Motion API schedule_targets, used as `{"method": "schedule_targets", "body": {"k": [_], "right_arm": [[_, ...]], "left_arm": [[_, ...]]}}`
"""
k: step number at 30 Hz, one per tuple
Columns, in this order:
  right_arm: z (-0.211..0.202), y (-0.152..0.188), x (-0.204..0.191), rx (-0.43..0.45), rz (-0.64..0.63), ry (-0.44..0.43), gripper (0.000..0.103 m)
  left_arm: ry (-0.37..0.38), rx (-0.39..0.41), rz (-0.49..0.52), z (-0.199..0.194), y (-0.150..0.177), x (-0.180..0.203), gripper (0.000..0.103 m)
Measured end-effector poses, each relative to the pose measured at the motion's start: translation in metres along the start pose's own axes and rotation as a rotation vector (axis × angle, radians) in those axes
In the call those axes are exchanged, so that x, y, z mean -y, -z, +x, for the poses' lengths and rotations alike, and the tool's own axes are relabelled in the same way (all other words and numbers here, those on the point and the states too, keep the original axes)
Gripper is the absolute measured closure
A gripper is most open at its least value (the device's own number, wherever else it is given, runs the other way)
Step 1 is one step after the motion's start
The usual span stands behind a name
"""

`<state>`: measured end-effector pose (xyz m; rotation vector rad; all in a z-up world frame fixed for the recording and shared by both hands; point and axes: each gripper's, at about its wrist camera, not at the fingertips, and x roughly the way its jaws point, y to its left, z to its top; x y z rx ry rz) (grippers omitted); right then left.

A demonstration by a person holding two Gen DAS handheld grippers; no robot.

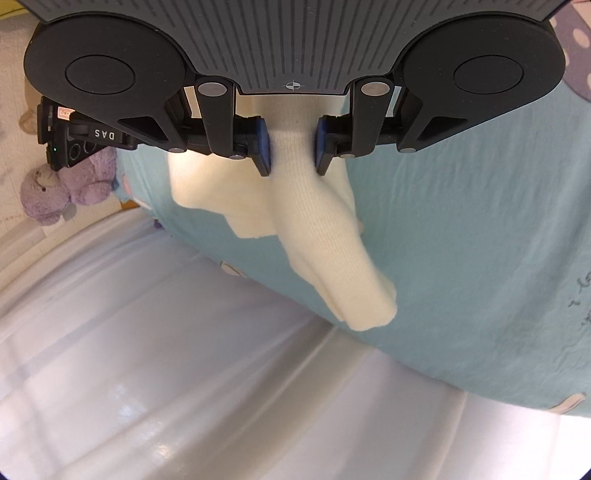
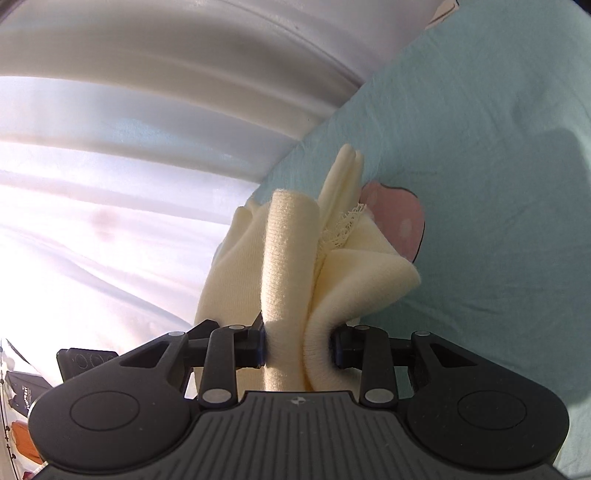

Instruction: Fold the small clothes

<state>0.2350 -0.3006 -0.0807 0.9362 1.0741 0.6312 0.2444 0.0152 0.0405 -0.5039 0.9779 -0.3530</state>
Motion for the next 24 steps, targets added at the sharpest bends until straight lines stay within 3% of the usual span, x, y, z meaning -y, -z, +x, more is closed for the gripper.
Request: {"method": "schedule_targets", "body": {"k": [4,6,8,9,11,13,16,18,20,24], "right_arm": [[-0.005,0.008,-0.01,0.064,-0.076,0.126,0.062],[-0.022,0.015,-0.02,0.185,-0.158,0.263,0.052],[-0.036,0.02,-0.028,0.321,-0.237,0.396,0.05],[-0.038,0.023,-0.036,0.373,-0.272,0.423,0.05],[-0.026,0.026,-0.05,0.348,-0.321,0.391,0.053],[0.006,0.026,-0.068,0.271,-0.388,0.364,0.061],[0.056,0.025,-0.089,0.227,-0.517,0.42,0.075],[0.083,0.019,-0.093,0.227,-0.554,0.508,0.085],[0.101,0.011,-0.089,0.236,-0.54,0.576,0.088],[0.108,0.003,-0.071,0.32,-0.585,0.603,0.089]], "left_arm": [[-0.116,0.016,-0.022,0.001,0.012,-0.014,0.074],[-0.173,0.04,-0.034,-0.004,0.015,-0.018,0.075],[-0.201,0.092,-0.022,-0.016,0.017,-0.021,0.076],[-0.216,0.119,-0.009,-0.022,0.018,-0.02,0.075],[-0.251,0.161,0.026,-0.028,0.016,-0.016,0.074],[-0.287,0.176,0.063,-0.025,0.013,-0.012,0.061],[-0.353,0.207,0.128,-0.005,0.007,-0.001,0.052],[-0.417,0.224,0.165,0.015,0.003,0.005,0.051],[-0.479,0.219,0.22,0.044,-0.002,0.009,0.05],[-0.54,0.202,0.307,0.095,-0.011,0.015,0.047]]}}
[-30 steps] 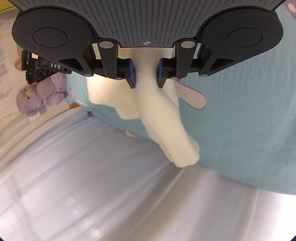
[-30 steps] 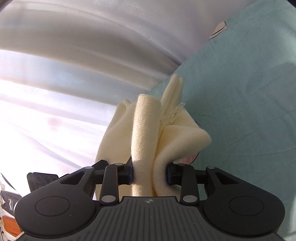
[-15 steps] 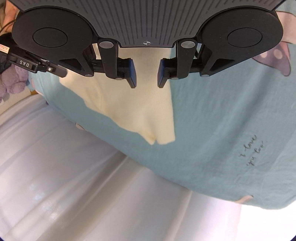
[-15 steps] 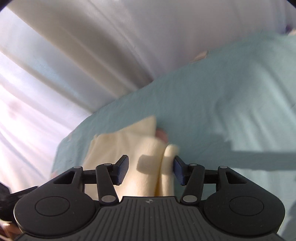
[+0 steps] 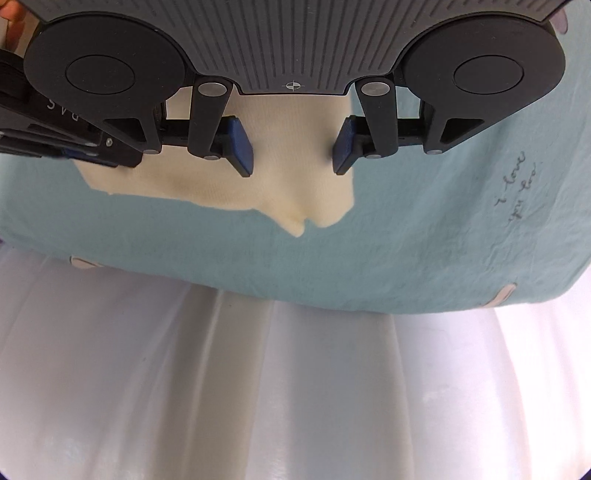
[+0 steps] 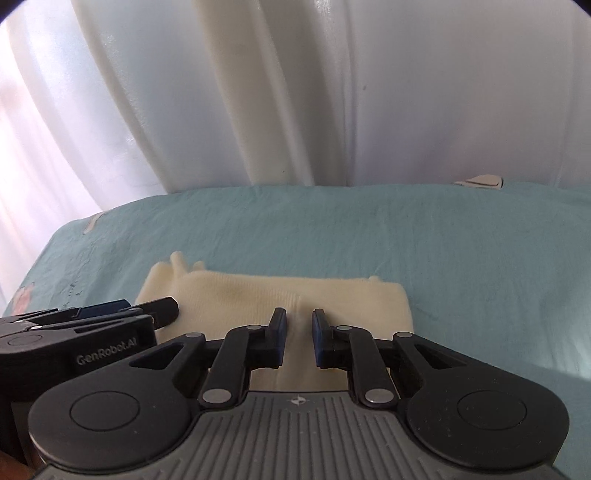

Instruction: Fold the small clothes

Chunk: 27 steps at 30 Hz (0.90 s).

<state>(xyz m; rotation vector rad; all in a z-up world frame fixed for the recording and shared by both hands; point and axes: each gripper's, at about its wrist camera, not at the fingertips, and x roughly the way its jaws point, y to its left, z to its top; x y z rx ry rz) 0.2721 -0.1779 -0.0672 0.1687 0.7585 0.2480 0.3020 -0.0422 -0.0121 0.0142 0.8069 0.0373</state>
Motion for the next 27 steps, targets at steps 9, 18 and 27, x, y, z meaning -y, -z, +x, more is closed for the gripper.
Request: {"method": "schedule_targets", "body": {"k": [9,18,27], "right_arm": [[0.012,0.007,0.007,0.068,-0.008,0.023,0.08],[0.003,0.008,-0.004,0.027,-0.071,0.068,0.059],[-0.124,0.093,0.06,-0.031,0.258,-0.296,0.044]], "left_arm": [[-0.042,0.028,0.001,0.036,-0.007,0.015,0.027],[-0.032,-0.017,-0.107,0.032,-0.001,-0.004,0.014],[-0.03,0.056,-0.126,-0.089,0.073,-0.053,0.017]]}}
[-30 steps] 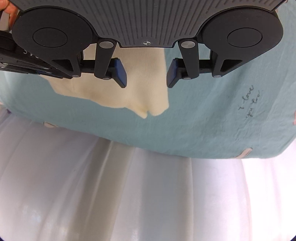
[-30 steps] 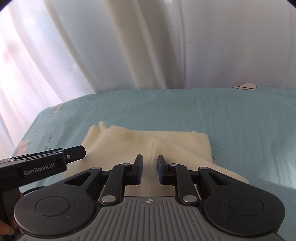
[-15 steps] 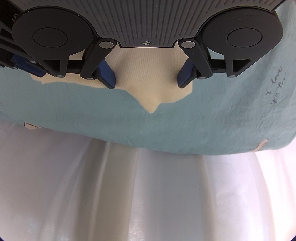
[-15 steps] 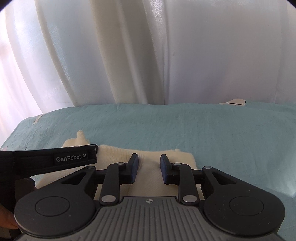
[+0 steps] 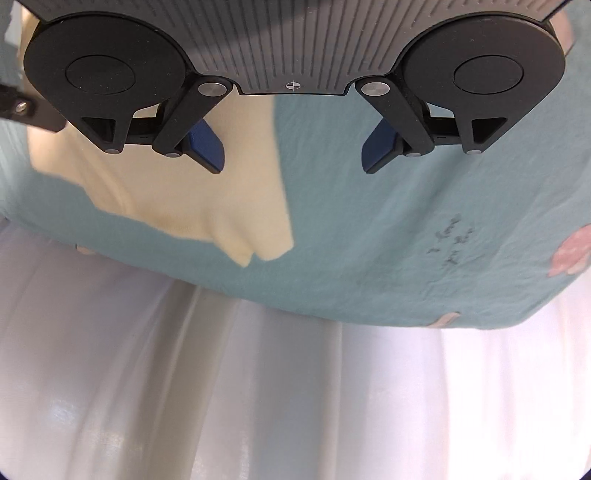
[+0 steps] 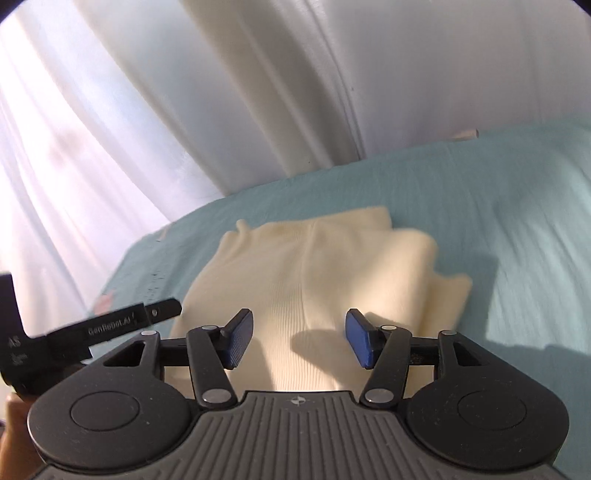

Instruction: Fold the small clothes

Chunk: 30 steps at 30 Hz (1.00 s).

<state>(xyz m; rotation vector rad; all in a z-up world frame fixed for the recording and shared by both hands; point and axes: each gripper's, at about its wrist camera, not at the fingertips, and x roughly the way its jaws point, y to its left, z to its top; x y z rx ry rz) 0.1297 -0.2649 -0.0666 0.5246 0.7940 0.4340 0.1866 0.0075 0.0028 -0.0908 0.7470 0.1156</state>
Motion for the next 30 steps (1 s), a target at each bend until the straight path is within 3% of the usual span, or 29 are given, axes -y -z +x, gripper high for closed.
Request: {"method": "schedule_targets", "body": {"k": [2,5,8,10,12,16,21,24,25,28,30], "right_arm": [[-0.025,0.019,0.013,-0.002,0.045,-0.01,0.042],[-0.033,0.036,0.028,-0.082,0.126,-0.029,0.042],[-0.024,0.046,0.035,-0.111,0.215,-0.137,0.057],[-0.015,0.048,0.035,-0.099,0.263,-0.15,0.065],[-0.006,0.049,0.035,-0.102,0.323,-0.158,0.086],[0.01,0.053,0.036,-0.112,0.441,-0.204,0.088],[0.026,0.056,0.017,-0.09,0.39,-0.09,0.092],[0.025,0.064,0.037,-0.032,0.7,-0.46,0.095],[0.021,0.061,0.038,-0.016,0.69,-0.442,0.095],[0.019,0.054,0.024,-0.063,0.487,-0.176,0.095],[0.024,0.06,0.022,-0.099,0.437,-0.065,0.096]], "left_arm": [[-0.031,-0.016,0.029,-0.029,0.025,-0.012,0.017],[-0.012,-0.053,0.035,-0.064,0.064,-0.024,0.018],[0.054,-0.038,0.056,-0.084,0.087,-0.016,0.018],[0.053,-0.024,0.118,-0.084,0.094,-0.002,0.019],[0.044,-0.001,0.202,-0.08,0.098,0.012,0.02],[0.032,0.021,0.298,-0.068,0.099,0.028,0.022],[0.13,-0.054,0.231,-0.047,0.1,0.026,0.023],[0.133,-0.06,0.176,-0.041,0.098,0.023,0.021],[0.129,-0.061,0.157,-0.041,0.097,0.021,0.021],[0.093,-0.056,0.069,-0.043,0.092,0.006,0.025],[0.105,-0.074,-0.009,-0.044,0.089,-0.007,0.026]]}}
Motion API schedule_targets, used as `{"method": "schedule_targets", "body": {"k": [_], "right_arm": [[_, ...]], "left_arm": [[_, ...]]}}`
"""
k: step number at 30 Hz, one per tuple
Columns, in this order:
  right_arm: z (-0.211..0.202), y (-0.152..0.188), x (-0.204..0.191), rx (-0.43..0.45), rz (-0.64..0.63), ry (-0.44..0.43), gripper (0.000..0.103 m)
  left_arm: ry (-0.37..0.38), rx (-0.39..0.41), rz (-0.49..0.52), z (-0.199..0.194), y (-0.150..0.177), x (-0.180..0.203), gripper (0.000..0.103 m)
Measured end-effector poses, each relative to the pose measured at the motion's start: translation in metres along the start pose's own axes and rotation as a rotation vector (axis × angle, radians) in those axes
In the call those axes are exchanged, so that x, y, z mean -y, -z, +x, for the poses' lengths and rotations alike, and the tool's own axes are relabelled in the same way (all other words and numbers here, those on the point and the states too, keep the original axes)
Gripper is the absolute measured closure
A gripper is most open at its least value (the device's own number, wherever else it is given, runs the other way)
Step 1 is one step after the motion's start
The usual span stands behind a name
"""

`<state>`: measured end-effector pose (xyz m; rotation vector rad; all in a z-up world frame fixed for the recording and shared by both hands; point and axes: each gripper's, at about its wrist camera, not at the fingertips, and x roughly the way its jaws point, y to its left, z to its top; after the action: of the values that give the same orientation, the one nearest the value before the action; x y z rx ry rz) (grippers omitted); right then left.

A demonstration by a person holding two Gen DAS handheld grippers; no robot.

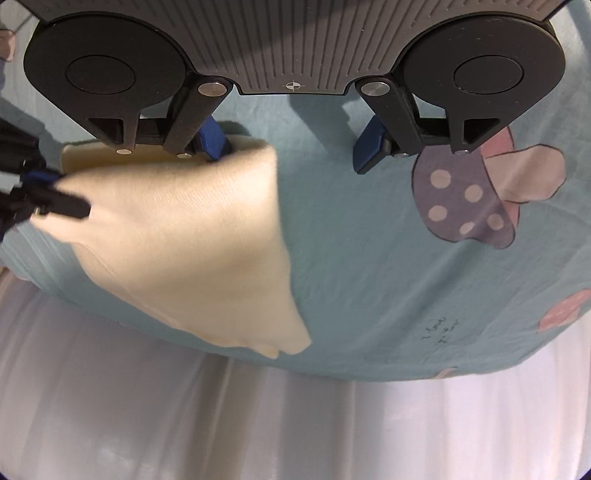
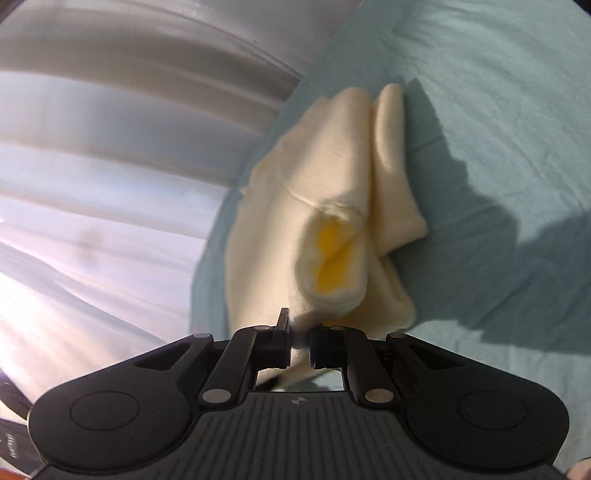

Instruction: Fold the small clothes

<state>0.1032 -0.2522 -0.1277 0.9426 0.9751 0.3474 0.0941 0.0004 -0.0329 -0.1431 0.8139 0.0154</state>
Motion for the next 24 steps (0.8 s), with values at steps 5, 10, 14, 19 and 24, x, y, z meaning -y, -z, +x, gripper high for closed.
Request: {"method": "schedule_targets", "body": {"k": [5,10,14,19,24], "right_arm": [[-0.004,0.012,-0.03,0.071,-0.232,0.145,0.096],[-0.021,0.017,-0.051,0.128,-0.419,0.317,0.095],[-0.043,0.017,-0.057,0.189,-0.452,0.374,0.076],[-0.044,0.003,-0.075,0.252,-0.486,0.382,0.075],[-0.008,0.008,-0.092,0.257,-0.697,0.462,0.077]], "left_arm": [[0.012,-0.021,-0.047,-0.009,0.002,-0.013,0.026],[-0.011,-0.002,-0.094,-0.036,0.001,-0.026,0.028],[-0.04,0.09,-0.118,-0.063,-0.012,-0.038,0.026],[-0.009,0.099,-0.072,-0.061,-0.034,-0.029,0.024],[0.026,0.075,-0.023,-0.043,-0.046,-0.008,0.024]]}}
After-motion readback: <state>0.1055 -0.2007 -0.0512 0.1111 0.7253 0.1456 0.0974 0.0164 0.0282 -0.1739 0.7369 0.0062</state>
